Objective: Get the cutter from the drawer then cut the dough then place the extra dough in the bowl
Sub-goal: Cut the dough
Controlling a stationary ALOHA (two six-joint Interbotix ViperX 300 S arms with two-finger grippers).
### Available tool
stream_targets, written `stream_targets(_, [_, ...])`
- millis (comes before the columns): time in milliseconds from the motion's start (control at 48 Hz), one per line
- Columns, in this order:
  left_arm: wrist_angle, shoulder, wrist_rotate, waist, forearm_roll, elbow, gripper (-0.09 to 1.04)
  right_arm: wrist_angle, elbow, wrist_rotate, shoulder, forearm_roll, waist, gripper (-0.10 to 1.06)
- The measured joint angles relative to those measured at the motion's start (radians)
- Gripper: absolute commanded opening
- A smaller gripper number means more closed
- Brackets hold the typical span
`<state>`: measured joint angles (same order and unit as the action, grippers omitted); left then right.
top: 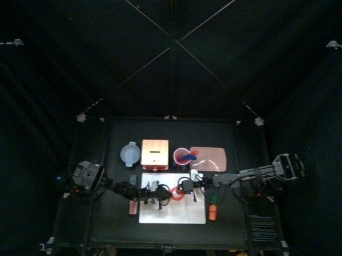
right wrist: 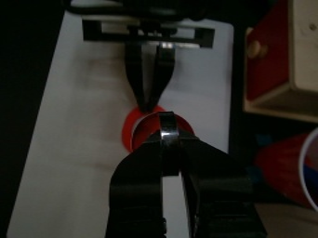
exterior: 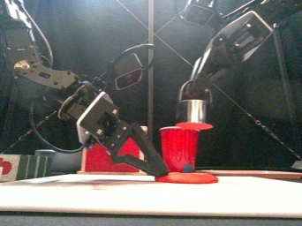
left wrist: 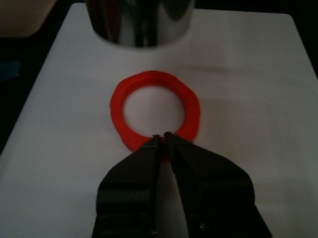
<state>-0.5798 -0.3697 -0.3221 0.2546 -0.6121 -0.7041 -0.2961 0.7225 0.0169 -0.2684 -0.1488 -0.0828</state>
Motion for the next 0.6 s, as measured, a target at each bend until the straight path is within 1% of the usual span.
stream_targets(83, [0.0,-0.002,0.0,0.0,0.0,0.002,0.57,-0.021,0.052,0.005,-0.066,-0.003,0.015,0.32])
stream_targets(208, [0.003,0.006,-0.005,-0.005,0.0,0.002,0.57,-0.009,0.153,0.009,-0.129,0.006,0.04,0.32])
stream_targets(333, [0.011,0.034,-0.006,-0.02,0.0,0.0,0.58,0.037,0.239,0.005,-0.132,0.034,0.051,0.32])
stream_targets(438, [0.011,0.071,-0.006,-0.037,0.0,-0.003,0.58,0.118,0.293,0.008,-0.124,0.057,0.057,0.32])
stream_targets(521, [0.012,0.095,-0.005,-0.046,0.0,-0.011,0.59,0.17,0.313,0.009,-0.117,0.067,0.058,0.34])
stream_targets(604, [0.012,0.106,-0.005,-0.049,-0.002,-0.015,0.61,0.201,0.318,0.008,-0.107,0.083,0.06,0.38])
